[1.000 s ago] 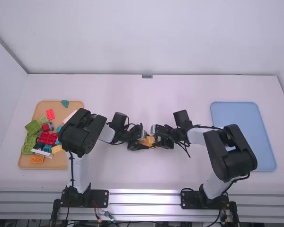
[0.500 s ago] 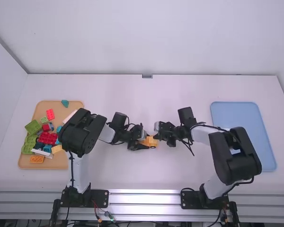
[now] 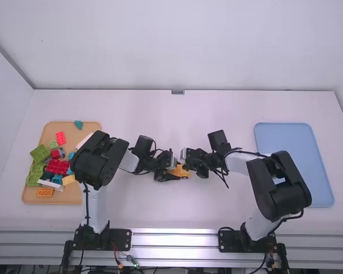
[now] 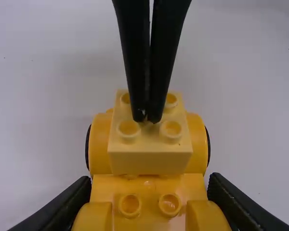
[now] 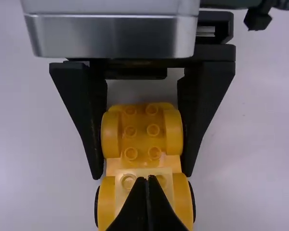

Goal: Assemble lego blocks to make yellow taxi

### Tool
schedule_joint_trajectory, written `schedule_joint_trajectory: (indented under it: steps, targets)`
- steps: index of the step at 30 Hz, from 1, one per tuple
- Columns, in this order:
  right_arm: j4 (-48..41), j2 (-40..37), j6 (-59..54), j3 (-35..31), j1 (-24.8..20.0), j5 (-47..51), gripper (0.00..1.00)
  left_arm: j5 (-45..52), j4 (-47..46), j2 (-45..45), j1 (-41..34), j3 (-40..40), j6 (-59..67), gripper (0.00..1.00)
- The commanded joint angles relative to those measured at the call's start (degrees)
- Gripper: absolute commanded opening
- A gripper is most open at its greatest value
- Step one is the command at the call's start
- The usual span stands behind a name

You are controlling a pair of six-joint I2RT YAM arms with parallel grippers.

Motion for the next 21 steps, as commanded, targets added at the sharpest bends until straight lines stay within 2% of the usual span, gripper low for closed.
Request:
schedule_joint_trajectory:
  steps: [1, 9, 14, 21]
  targets:
    - [-0.9, 1.4, 0.5, 0.0, -0.2, 4.1, 0.0, -2.0, -0.9, 0.6, -0.5, -1.2, -0.6, 0.5]
    - [-1.1, 1.4, -0.7, 0.0, 1.4, 3.8, 0.0, -2.0, -0.9, 0.6, -0.5, -1.2, -0.6, 0.5]
    - [-2.4, 1.4, -0.4, 0.0, 2.6, 7.3, 0.0, -2.0, -0.9, 0.6, -0.5, -1.2, -0.6, 0.49]
    - [-2.5, 1.4, -0.4, 0.0, 2.4, 8.0, 0.0, -2.0, -0.9, 0.6, -0.5, -1.2, -0.6, 0.49]
